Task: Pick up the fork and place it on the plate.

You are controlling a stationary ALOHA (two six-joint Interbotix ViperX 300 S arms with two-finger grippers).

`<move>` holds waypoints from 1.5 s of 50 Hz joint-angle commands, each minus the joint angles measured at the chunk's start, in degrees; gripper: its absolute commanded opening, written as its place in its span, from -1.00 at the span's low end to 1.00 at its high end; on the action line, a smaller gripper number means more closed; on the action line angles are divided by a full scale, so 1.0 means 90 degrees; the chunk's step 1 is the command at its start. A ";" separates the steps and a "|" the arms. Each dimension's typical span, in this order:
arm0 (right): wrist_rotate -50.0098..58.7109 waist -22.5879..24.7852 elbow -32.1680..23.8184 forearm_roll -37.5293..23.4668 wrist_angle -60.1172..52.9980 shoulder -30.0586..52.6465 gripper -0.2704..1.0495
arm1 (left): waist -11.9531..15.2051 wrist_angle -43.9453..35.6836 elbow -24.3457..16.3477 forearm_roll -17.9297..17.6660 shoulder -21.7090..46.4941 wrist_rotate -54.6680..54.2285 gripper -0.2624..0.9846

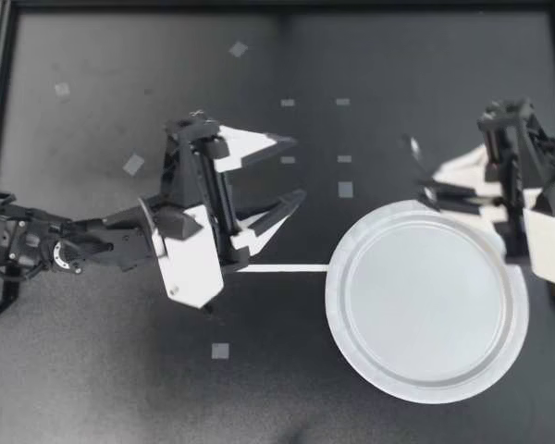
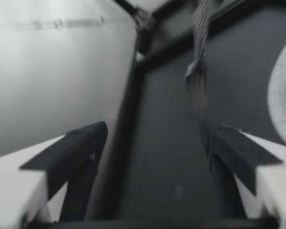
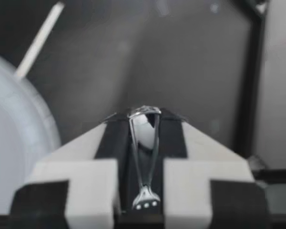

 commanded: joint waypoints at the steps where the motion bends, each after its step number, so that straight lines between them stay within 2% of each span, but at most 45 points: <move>1: 0.0049 0.0537 -0.0273 0.0605 0.0967 -0.0107 -0.49 | -0.0010 0.0186 0.0195 0.0000 -0.0049 -0.1172 0.54; 6: 0.0186 0.0635 -0.0449 0.1553 0.1270 0.0137 -0.49 | -0.0010 0.0420 0.0352 0.0010 -0.0205 -0.1826 0.51; 11: 0.0566 0.0635 -0.0693 0.2500 0.1260 0.0420 -0.49 | -0.0010 0.0625 0.0469 0.0010 -0.0391 -0.1963 0.48; 17: 0.1211 0.0635 -0.1104 0.3008 0.1260 0.0635 -0.49 | -0.0010 0.0645 0.0576 0.0010 -0.0527 -0.1982 0.42; 21: 0.1904 0.0615 -0.1484 0.3018 0.1250 0.0654 -0.49 | -0.0010 0.0615 0.0605 0.0010 -0.0508 -0.2002 0.39; 27: 0.3213 0.0303 -0.1943 0.3018 0.1250 0.0645 -0.49 | -0.0010 0.0527 0.0615 0.0010 -0.0459 -0.2070 0.36; 36: 0.5098 -0.0361 -0.1865 0.2939 0.1445 0.0801 -0.49 | -0.0010 0.0381 0.0625 0.0010 -0.0576 -0.2080 0.35; 48: 0.5342 -0.1406 -0.1611 0.2832 0.1670 0.1289 -0.49 | -0.0010 -0.0449 0.0615 0.0039 -0.0840 -0.2051 0.35; 56: 0.5410 -0.2090 -0.1670 0.2832 0.2119 0.1914 -0.49 | -0.0010 -0.0869 0.0625 0.0107 -0.1055 -0.2021 0.35; 68: 0.5439 -0.2832 -0.2080 0.2832 0.3369 0.2393 -0.49 | -0.0088 -0.1416 0.0557 0.0283 -0.1338 -0.2012 0.35; 75: 0.5498 -0.2949 -0.2441 0.2822 0.4463 0.2461 -0.49 | -0.0146 -0.1445 0.0674 0.0283 -0.1494 -0.1982 0.35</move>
